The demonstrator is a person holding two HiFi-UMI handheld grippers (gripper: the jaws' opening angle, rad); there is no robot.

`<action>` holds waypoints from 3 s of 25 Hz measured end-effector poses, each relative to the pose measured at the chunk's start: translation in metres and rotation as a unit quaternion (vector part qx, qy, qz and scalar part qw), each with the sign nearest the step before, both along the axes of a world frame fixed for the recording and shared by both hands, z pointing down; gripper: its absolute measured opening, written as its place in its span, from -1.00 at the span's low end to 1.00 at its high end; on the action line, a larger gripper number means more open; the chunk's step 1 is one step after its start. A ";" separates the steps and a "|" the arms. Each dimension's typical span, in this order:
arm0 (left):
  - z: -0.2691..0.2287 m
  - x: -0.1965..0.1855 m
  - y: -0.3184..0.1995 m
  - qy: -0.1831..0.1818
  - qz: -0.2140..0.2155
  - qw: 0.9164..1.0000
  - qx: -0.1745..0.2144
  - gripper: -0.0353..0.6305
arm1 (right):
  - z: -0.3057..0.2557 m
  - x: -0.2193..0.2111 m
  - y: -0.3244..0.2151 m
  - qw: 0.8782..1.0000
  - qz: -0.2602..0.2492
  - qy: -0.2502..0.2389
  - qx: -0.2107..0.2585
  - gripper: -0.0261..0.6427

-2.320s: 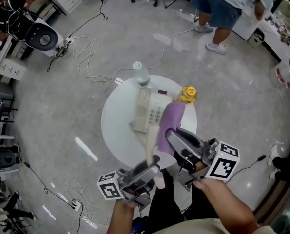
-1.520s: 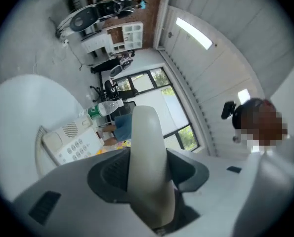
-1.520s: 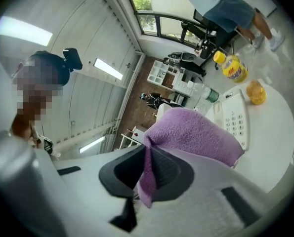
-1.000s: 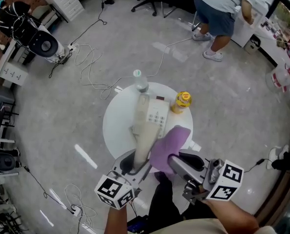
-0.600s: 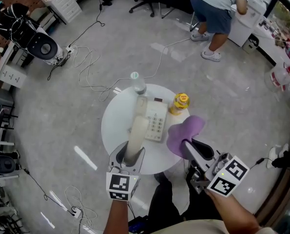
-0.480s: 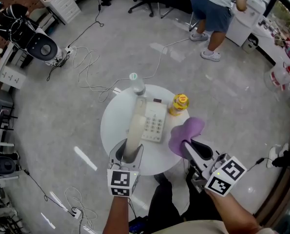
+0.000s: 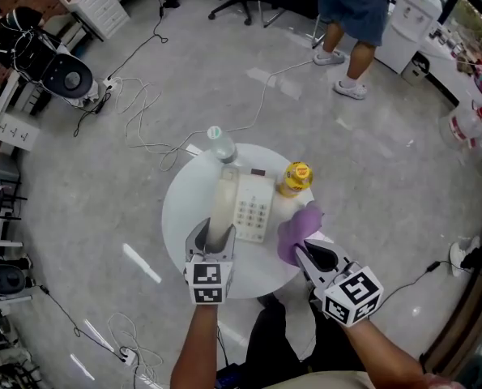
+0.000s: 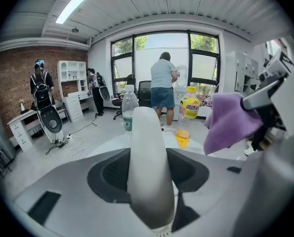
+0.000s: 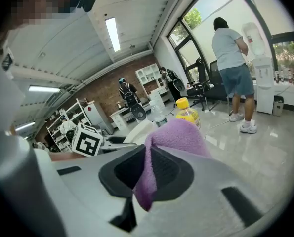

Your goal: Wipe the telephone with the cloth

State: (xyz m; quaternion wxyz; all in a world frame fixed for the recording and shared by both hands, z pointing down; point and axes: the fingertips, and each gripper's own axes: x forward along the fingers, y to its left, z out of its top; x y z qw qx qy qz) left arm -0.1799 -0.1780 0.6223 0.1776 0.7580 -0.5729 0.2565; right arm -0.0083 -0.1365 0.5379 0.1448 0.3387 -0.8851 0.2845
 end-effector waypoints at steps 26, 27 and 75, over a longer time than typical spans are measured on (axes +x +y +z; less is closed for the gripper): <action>0.077 -0.002 -0.052 -0.013 -0.034 0.999 -0.024 -0.25 | 0.069 -0.010 0.007 0.997 -0.040 0.014 -0.062 -0.87; 0.077 -0.003 -0.054 -0.014 -0.035 0.999 -0.022 -0.25 | 0.068 -0.011 0.006 0.997 -0.040 0.014 -0.062 -0.86; -0.314 -0.059 0.115 0.148 0.013 0.973 0.178 -0.84 | -0.219 -0.016 0.044 0.983 -0.094 0.000 0.160 -0.87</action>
